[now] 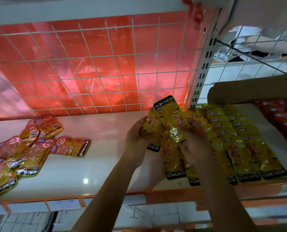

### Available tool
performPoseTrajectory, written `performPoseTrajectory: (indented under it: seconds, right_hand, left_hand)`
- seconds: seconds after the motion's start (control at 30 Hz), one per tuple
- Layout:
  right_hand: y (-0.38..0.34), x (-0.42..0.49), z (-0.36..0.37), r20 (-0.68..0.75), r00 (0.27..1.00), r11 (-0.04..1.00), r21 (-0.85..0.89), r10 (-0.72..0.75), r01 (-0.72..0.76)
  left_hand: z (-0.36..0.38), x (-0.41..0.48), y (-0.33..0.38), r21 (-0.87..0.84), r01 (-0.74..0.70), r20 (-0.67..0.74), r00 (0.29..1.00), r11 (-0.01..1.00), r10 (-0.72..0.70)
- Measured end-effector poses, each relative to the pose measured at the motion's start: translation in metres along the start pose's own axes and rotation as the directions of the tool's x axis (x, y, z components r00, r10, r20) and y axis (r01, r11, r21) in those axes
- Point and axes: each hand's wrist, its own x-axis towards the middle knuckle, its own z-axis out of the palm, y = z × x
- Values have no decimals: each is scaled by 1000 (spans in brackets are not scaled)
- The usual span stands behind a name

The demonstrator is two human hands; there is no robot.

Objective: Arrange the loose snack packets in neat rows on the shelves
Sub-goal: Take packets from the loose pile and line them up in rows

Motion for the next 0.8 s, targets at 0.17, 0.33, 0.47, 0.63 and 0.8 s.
performPoseTrajectory:
  seconds: [0.17, 0.33, 0.47, 0.63, 0.8]
  right_hand:
    - [-13, 3, -14, 23, 998, 996, -69, -51, 52]
    - [-25, 9, -33, -20, 996, 991, -104, -90, 87]
    - [-31, 13, -48, -79, 991, 983, -156, -109, 95]
    - [-36, 16, -60, -116, 989, 989, -122, -92, 78]
    - [-35, 18, -61, -125, 987, 990, -116, -99, 85]
  left_hand:
    - [5, -4, -2, 70, 97, -125, 988, 993, -88]
    - [0, -14, -9, 93, 217, -52, 976, 972, -213]
    - [-5, -25, -21, 226, 264, -56, 964, 937, -258]
    - [-6, -33, -31, 472, 242, -104, 970, 848, -219]
    - [-4, -37, -36, 650, 156, -66, 987, 744, -149]
